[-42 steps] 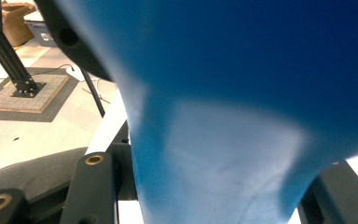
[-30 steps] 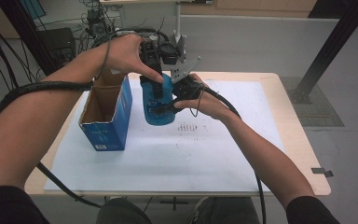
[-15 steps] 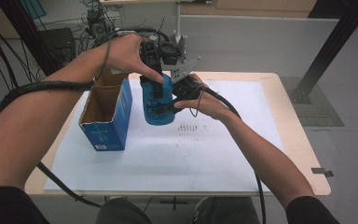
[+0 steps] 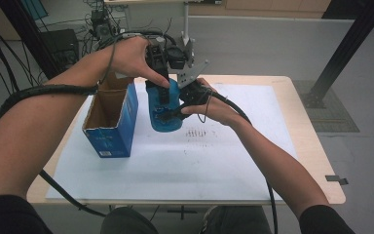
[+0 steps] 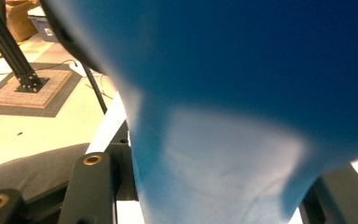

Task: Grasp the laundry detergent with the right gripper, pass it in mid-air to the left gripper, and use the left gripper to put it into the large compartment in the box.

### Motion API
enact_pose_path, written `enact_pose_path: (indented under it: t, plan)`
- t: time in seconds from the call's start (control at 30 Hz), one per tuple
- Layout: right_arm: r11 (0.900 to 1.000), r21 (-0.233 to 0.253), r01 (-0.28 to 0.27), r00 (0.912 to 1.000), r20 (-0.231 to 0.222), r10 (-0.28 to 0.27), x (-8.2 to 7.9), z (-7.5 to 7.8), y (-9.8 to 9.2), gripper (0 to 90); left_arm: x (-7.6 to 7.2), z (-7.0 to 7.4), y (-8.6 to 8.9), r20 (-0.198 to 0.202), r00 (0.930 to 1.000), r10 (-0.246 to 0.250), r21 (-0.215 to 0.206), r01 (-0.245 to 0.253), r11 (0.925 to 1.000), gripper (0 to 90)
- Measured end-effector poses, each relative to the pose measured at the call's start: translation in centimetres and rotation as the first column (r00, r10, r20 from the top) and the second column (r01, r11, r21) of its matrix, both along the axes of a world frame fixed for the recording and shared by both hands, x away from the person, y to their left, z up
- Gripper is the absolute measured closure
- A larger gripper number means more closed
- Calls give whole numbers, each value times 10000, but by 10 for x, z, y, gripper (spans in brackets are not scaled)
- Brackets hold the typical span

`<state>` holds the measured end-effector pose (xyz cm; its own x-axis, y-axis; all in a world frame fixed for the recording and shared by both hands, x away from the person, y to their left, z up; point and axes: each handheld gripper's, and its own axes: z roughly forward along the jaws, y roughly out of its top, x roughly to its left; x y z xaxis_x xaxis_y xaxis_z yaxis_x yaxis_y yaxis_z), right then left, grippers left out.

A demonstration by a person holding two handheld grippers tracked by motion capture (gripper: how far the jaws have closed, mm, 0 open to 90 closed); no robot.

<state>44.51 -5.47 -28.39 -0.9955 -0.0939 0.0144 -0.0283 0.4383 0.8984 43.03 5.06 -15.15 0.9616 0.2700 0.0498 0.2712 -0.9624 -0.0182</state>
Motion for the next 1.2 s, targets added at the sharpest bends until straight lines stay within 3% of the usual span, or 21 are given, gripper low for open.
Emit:
enact_pose_path:
  t: [1.2]
  plan:
    - [10000,32,-83,9998,-156,83,0,-1,0,421,1,-1,1,-115,9999,-26,-89,25,10000,367]
